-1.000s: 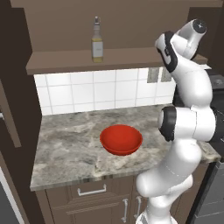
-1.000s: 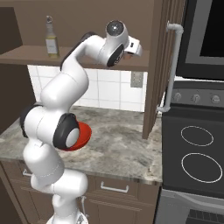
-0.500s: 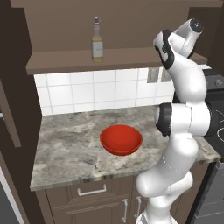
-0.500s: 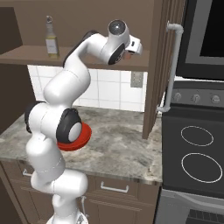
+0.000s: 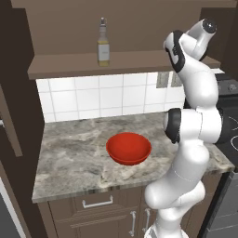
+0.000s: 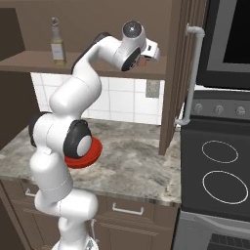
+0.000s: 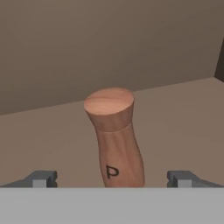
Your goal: Retrieve the bottle and the shaker from the cabinet and place them next to the mixing bowl on the counter. Then add garlic from the fridge to the mixing bowl.
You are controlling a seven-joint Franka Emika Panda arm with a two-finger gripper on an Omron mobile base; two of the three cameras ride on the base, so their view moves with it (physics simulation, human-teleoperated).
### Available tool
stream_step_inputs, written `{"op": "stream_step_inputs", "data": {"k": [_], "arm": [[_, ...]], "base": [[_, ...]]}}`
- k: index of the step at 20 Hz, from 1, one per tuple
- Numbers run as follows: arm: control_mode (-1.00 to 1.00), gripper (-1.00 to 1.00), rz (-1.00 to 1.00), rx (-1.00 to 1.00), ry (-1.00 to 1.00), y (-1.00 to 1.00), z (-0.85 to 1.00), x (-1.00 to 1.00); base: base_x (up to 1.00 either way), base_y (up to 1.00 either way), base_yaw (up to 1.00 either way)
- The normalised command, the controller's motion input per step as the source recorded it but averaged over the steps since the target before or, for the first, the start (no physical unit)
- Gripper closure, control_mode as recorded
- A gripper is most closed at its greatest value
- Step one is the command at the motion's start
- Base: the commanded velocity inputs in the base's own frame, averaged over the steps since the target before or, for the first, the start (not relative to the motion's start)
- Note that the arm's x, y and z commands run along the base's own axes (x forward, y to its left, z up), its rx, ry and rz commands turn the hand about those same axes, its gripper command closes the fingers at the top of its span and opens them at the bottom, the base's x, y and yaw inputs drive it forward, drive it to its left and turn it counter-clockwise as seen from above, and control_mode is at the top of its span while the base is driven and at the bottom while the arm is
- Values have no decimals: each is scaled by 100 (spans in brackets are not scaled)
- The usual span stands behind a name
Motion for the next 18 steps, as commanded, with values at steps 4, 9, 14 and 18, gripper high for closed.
{"op": "stream_step_inputs", "data": {"k": [4,9,14,18], "arm": [[-100,-100,0,0,0,-7,-2,0],[-100,-100,0,0,1,-7,-15,0],[-100,-100,0,0,0,-3,-13,4],[-100,-100,0,0,0,-1,-4,6]], "base": [[0,0,0],[0,0,0],[0,0,0],[0,0,0]]}}
